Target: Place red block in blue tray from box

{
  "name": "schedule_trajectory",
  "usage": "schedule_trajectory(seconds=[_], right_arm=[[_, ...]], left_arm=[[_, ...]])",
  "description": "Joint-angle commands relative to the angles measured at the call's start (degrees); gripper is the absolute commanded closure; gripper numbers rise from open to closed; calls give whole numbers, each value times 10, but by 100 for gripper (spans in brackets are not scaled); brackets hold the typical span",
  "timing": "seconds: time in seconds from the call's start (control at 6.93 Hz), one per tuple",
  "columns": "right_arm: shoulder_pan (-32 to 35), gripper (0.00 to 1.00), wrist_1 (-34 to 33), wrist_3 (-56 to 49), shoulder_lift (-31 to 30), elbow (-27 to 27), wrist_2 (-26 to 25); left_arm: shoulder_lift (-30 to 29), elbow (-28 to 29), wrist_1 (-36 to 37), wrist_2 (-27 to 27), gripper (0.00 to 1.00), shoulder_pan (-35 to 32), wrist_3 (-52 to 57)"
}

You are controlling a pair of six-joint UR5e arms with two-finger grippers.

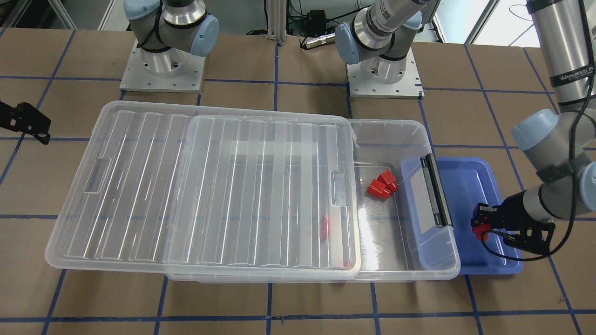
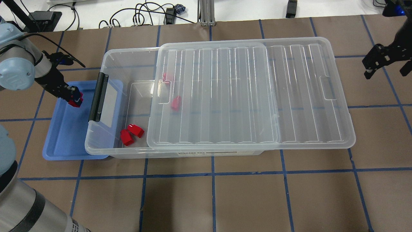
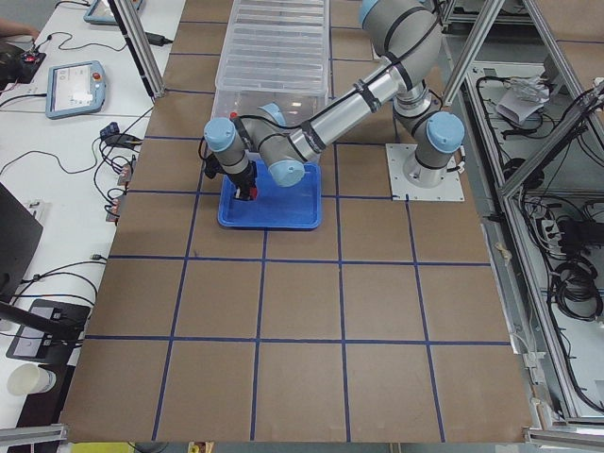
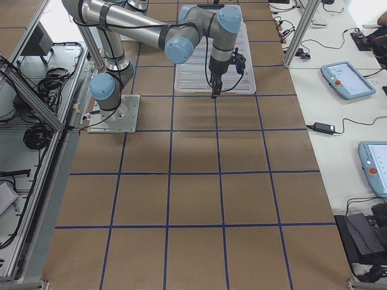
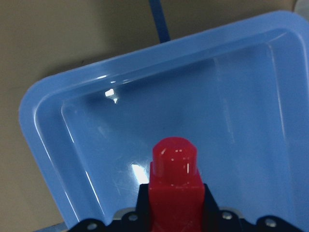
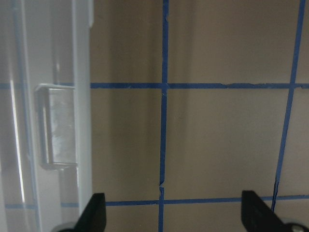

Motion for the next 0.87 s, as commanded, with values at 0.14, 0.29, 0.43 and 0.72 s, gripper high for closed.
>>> schedule_trajectory(seconds=[0.14, 0.29, 0.43, 0.72], right_arm=[[-12, 0, -49, -7, 33, 42, -8], [-7, 0, -50, -6, 32, 42, -7], [-5, 0, -52, -1, 39, 51, 1], [41, 0, -102, 3, 45, 66, 1]], left_arm=[[31, 16, -75, 5, 0, -17, -106], [53, 60, -148, 7, 0, -53, -132], [76, 109, -217, 10, 0, -96, -189], [123, 187, -282, 44, 0, -189, -289]])
